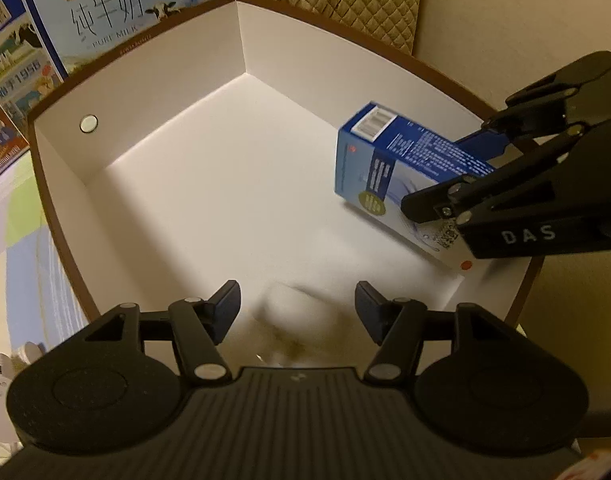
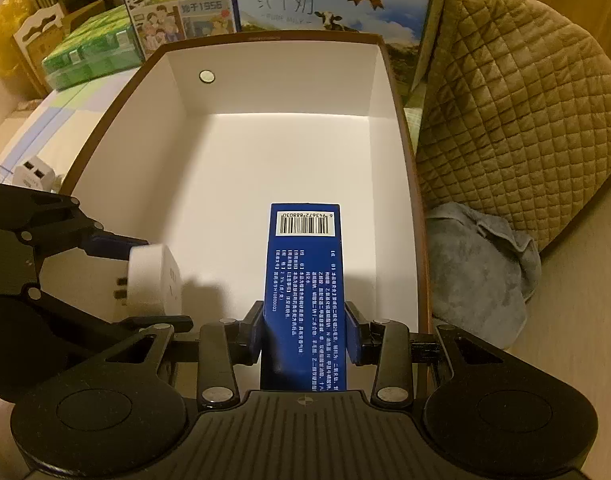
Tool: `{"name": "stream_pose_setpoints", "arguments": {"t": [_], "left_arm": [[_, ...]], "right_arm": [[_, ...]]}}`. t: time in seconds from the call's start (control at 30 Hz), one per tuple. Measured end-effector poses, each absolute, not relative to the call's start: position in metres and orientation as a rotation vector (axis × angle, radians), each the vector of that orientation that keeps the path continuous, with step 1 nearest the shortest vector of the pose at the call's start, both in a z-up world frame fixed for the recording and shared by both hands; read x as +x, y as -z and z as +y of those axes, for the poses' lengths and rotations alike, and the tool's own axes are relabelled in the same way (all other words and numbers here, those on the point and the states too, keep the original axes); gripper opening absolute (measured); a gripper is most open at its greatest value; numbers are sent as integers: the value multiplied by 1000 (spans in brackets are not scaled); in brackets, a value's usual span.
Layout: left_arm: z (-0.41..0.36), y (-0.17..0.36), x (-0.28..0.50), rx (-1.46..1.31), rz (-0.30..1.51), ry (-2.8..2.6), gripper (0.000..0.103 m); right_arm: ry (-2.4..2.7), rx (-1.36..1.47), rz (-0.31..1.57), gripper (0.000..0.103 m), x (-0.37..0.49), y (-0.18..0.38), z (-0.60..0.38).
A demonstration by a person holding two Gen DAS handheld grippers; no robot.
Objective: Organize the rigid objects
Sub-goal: 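Carry the blue box into the brown box and release it with the right gripper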
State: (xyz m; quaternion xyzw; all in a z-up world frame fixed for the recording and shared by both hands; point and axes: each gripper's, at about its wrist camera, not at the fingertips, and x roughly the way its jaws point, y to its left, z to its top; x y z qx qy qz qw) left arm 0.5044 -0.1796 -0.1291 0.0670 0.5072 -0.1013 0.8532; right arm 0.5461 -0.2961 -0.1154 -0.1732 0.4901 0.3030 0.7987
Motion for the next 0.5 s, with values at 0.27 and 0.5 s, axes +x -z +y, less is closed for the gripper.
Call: {"name": "stream_pose_setpoints", "arguments": {"t": [0.27,0.5], "left_arm": [[-180,124,499,147,1057,217,64],[-178,118,495,134,1044,216,64]], "right_arm": [[-649,-373,1048,44,544,116,-295],[-640,-360,1038,48,539,111,-299]]}}
